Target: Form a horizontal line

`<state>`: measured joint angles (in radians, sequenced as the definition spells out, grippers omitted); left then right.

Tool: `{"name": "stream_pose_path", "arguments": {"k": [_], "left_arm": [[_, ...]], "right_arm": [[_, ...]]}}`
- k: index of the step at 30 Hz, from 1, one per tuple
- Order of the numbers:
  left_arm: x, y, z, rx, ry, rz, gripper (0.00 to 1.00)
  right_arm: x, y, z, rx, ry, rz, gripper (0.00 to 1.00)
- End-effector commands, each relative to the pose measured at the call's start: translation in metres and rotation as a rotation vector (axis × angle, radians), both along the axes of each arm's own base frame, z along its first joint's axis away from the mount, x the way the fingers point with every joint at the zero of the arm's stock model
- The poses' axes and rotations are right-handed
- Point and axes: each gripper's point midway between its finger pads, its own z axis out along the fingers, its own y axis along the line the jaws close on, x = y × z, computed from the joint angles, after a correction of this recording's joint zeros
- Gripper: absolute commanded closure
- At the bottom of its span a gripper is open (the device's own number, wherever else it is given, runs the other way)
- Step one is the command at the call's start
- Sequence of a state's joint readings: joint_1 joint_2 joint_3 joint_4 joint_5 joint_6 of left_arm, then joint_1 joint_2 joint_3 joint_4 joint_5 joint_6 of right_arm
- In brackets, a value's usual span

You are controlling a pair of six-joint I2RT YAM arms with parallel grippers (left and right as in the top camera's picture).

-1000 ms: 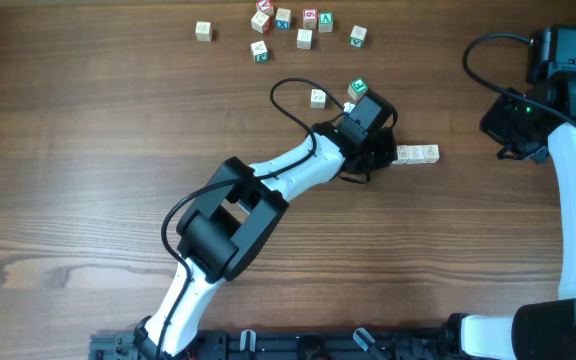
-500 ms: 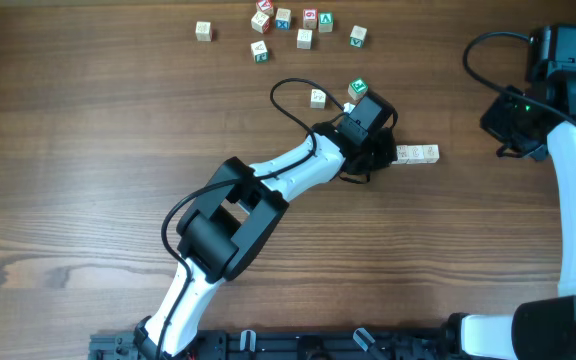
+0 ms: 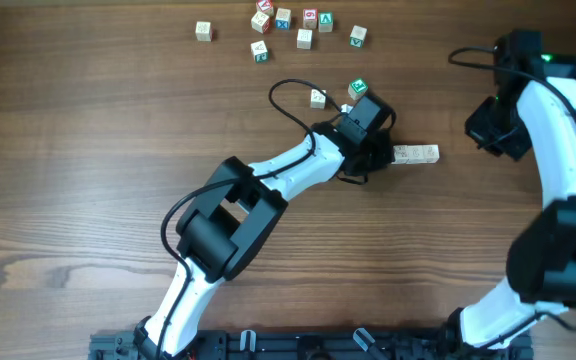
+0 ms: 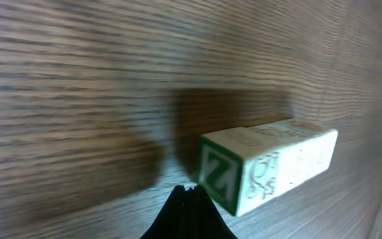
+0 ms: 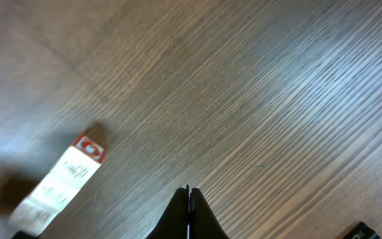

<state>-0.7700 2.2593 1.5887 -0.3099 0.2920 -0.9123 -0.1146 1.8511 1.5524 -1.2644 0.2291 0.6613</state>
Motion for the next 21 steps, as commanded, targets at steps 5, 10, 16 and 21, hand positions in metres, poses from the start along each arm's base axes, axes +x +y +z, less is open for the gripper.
{"name": "stream_pose_path", "arguments": {"k": [5, 10, 16, 21], "left_arm": [[0.004, 0.015, -0.01, 0.021, 0.047, 0.028, 0.96], [0.006, 0.021, -0.012, 0.031, 0.059, 0.04, 0.96], [0.009, 0.032, -0.015, 0.047, 0.082, 0.059, 0.96], [0.01, 0.035, -0.016, 0.05, 0.086, 0.064, 0.96]], "right_arm": [[0.007, 0.005, -0.038, 0.096, 0.045, -0.045, 0.96], [0.015, 0.006, -0.045, 0.167, 0.02, -0.024, 0.96], [0.025, 0.009, -0.064, 0.306, 0.002, -0.003, 0.96], [0.027, 0.007, -0.085, 0.36, 0.018, -0.002, 0.96]]}}
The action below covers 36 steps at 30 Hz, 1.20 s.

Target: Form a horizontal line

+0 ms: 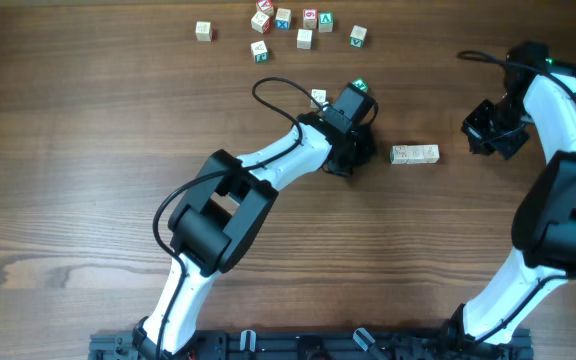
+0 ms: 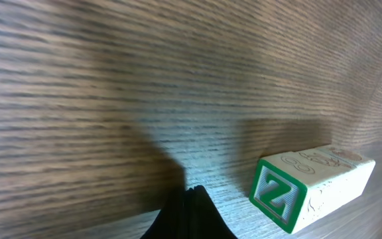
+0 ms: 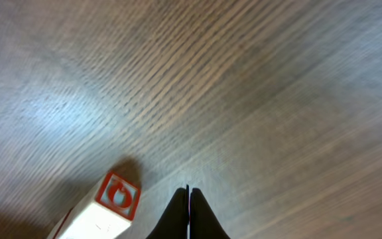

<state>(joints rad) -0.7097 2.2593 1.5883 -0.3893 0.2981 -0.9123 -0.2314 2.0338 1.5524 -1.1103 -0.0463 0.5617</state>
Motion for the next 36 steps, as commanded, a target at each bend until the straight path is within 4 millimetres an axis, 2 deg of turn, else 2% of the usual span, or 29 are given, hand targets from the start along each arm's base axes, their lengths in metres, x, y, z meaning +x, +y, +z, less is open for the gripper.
{"name": "stream_pose_path", "arguments": {"k": [1, 8, 14, 22, 27, 30, 36], "left_arm": [[-0.001, 0.002, -0.006, -0.001, 0.023, 0.007, 0.96], [-0.001, 0.002, -0.006, -0.001, 0.022, 0.008, 0.96], [-0.001, 0.002, -0.006, -0.001, 0.023, 0.007, 0.96], [-0.001, 0.002, -0.006, -0.001, 0.022, 0.008, 0.96], [-0.001, 0.002, -0.006, -0.001, 0.022, 0.008, 0.96], [-0.001, 0.002, -0.006, 0.0, 0.022, 0.008, 0.96], [-0.001, 0.002, -0.006, -0.001, 0.022, 0.008, 0.96]], "right_arm": [[-0.002, 0.007, -0.02, 0.087, 0.028, 0.019, 0.96], [0.0, 0.01, -0.023, 0.103, 0.017, 0.042, 0.96], [-0.004, 0.014, -0.038, 0.121, 0.008, 0.04, 0.96], [0.004, 0.024, -0.038, 0.173, -0.034, 0.044, 0.96], [0.001, 0.018, -0.044, 0.13, -0.026, 0.046, 0.96], [-0.002, 0.021, -0.052, 0.142, -0.029, 0.045, 0.96], [0.002, 0.025, -0.052, 0.17, -0.049, 0.047, 0.95]]}}
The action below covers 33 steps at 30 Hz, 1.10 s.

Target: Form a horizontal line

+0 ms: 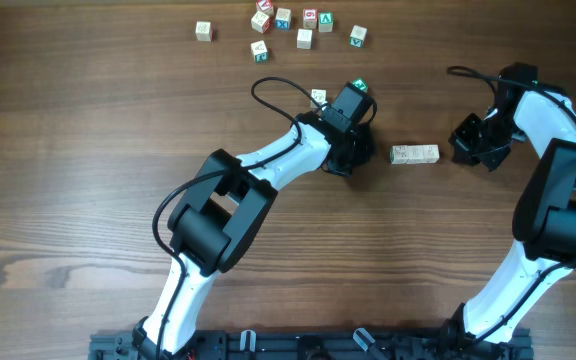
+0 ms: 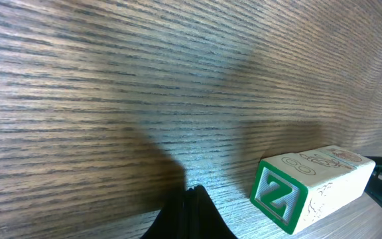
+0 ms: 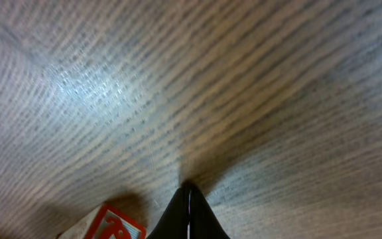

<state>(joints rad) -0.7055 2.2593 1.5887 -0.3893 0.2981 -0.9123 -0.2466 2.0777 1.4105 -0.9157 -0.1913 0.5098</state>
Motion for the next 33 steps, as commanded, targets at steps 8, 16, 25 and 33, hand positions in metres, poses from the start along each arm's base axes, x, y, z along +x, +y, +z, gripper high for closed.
{"name": "stream_pose_path", "arguments": {"k": [8, 16, 25, 33], "left_arm": [[-0.002, 0.0, -0.005, -0.004, 0.019, 0.004, 0.96], [-0.002, 0.0, -0.005, -0.003, 0.019, 0.004, 0.96], [-0.002, 0.0, -0.005, -0.004, 0.018, 0.004, 0.96], [-0.001, 0.0, -0.005, -0.005, 0.016, 0.003, 0.96]], "right_arm": [[0.008, 0.024, 0.0, 0.135, -0.056, 0.064, 0.96], [0.007, 0.029, 0.002, 0.167, -0.056, 0.063, 0.96], [0.0, 0.031, 0.002, 0.177, -0.027, 0.06, 0.96], [0.0, 0.032, 0.003, 0.185, -0.027, 0.059, 0.96]]}}
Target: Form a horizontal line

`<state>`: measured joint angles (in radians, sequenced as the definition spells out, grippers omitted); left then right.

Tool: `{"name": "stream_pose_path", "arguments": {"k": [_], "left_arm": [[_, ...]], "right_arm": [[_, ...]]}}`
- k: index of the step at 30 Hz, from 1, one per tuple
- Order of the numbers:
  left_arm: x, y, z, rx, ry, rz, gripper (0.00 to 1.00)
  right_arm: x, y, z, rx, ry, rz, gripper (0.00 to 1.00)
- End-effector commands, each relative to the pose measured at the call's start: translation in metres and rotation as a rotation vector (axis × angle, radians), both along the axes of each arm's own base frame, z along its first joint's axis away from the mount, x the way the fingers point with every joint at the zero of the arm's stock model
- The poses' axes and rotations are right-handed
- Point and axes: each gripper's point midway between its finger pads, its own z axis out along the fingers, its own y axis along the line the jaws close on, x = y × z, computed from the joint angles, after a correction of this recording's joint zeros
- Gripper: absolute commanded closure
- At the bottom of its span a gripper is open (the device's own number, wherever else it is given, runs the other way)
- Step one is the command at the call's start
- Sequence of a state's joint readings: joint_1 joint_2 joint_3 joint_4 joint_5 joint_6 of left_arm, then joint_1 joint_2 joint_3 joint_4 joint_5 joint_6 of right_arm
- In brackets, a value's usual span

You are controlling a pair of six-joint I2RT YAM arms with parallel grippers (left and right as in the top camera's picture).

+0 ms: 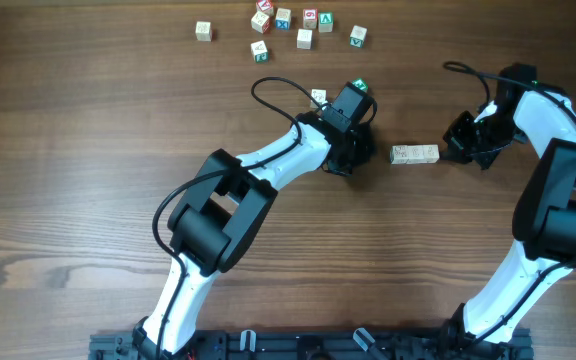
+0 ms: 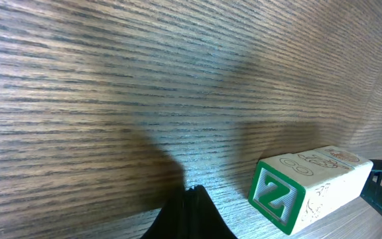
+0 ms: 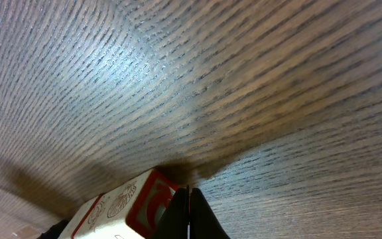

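Note:
A short row of white letter blocks [image 1: 414, 154] lies on the wooden table. Its left end shows a green Z [image 2: 276, 196] in the left wrist view, its right end a red face [image 3: 152, 202] in the right wrist view. My left gripper [image 2: 192, 188] is shut and empty, a little left of the row. My right gripper [image 3: 188, 190] is shut, its tips right at the red end face; in the overhead view it [image 1: 456, 143] sits just right of the row. Two more blocks [image 1: 318, 97] lie behind the left arm.
Several loose letter blocks [image 1: 283, 20] are scattered along the far edge of the table [image 1: 88, 150]. The left arm's black cable [image 1: 268, 95] loops over the table near the two blocks.
My right gripper has moved left, from a little way off the row to touching its red end. The left gripper and the row have not moved.
At first my left gripper was against the Z end of the row and the right one was far to the right. The left then stood back to the left and stayed. The right gripper came closer at each moment and now meets the red end.

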<state>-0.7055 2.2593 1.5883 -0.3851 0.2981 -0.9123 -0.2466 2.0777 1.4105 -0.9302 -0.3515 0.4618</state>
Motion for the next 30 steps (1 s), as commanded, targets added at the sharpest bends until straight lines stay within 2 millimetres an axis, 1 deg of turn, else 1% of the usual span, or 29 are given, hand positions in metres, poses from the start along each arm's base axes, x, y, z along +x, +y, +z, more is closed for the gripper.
{"name": "stream_pose_path", "arguments": {"k": [1, 17, 22, 30], "left_arm": [[-0.0019, 0.0003, -0.0055, -0.003, 0.019, 0.003, 0.96], [-0.0018, 0.0003, -0.0057, -0.003, 0.019, 0.004, 0.96], [-0.0018, 0.0003, -0.0057, -0.003, 0.019, 0.004, 0.96], [-0.0018, 0.0002, -0.0055, -0.003, 0.019, 0.003, 0.96]], "right_arm": [[-0.0028, 0.0068, -0.0041, 0.035, 0.008, 0.017, 0.96], [-0.0055, 0.0101, -0.0029, 0.054, 0.017, 0.02, 0.96], [-0.0044, 0.0145, -0.0009, 0.081, 0.003, 0.037, 0.96], [-0.0045, 0.0122, -0.0019, 0.067, 0.004, 0.039, 0.96]]}}
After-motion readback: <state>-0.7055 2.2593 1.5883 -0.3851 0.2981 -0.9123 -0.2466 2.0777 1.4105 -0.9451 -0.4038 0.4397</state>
